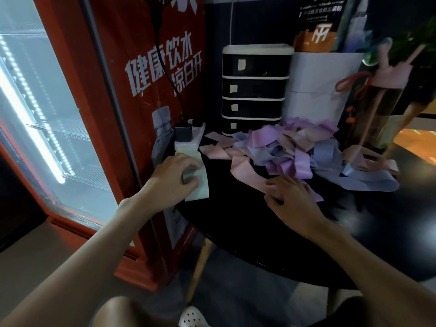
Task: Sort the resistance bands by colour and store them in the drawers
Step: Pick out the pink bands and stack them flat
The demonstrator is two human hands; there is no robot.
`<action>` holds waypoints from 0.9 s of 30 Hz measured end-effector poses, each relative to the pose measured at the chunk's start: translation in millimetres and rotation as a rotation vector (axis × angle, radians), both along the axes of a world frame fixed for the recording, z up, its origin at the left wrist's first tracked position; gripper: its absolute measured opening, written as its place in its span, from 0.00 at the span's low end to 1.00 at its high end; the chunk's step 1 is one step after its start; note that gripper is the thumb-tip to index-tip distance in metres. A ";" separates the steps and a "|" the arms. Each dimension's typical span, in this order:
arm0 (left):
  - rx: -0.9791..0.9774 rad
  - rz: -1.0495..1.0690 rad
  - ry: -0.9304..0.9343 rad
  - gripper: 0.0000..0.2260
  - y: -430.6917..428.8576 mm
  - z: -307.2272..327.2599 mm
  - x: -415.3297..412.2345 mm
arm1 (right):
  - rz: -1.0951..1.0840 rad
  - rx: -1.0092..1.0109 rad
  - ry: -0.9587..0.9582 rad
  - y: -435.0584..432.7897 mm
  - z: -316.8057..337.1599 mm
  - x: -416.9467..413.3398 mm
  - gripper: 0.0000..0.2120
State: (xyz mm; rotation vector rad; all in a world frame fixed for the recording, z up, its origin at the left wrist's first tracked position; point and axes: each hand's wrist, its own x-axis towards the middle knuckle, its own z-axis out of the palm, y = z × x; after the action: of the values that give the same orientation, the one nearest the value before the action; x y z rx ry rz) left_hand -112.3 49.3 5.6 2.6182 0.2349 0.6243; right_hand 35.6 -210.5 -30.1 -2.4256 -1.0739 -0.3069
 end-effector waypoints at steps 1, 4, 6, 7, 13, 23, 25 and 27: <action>-0.001 0.001 -0.001 0.13 -1.3 0.6 -0.2 | -0.019 -0.013 -0.006 -3.3 -0.5 1.3 0.12; 0.007 0.029 -0.001 0.15 -7.6 3.7 -1.0 | -0.066 -0.028 0.024 -7.7 -1.7 7.4 0.13; 0.023 0.047 -0.001 0.15 -10.8 4.6 0.8 | -0.086 -0.025 0.067 -8.6 -2.4 11.7 0.14; 0.042 0.053 0.003 0.13 -12.1 4.4 2.5 | -0.091 -0.025 0.091 -8.7 -2.4 13.3 0.14; 0.159 0.073 0.048 0.10 -24.7 4.8 11.2 | -0.089 -0.035 0.221 -5.1 8.0 18.2 0.16; 0.216 -0.194 -0.106 0.15 -70.8 31.3 44.0 | 0.042 0.399 0.337 -13.6 41.3 2.1 0.17; 0.064 -0.333 -0.079 0.16 -87.5 41.3 58.2 | 0.087 0.465 0.304 -20.1 55.1 -3.7 0.17; -0.050 -0.401 -0.048 0.15 -103.3 51.0 71.2 | 0.122 0.521 0.275 -27.6 66.5 -8.4 0.18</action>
State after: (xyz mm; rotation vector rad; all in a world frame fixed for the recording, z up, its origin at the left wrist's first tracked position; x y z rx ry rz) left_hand -41.1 -54.0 56.6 2.4944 -0.2807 0.5286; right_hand 27.2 -238.1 36.4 -1.8676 -0.8824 -0.1769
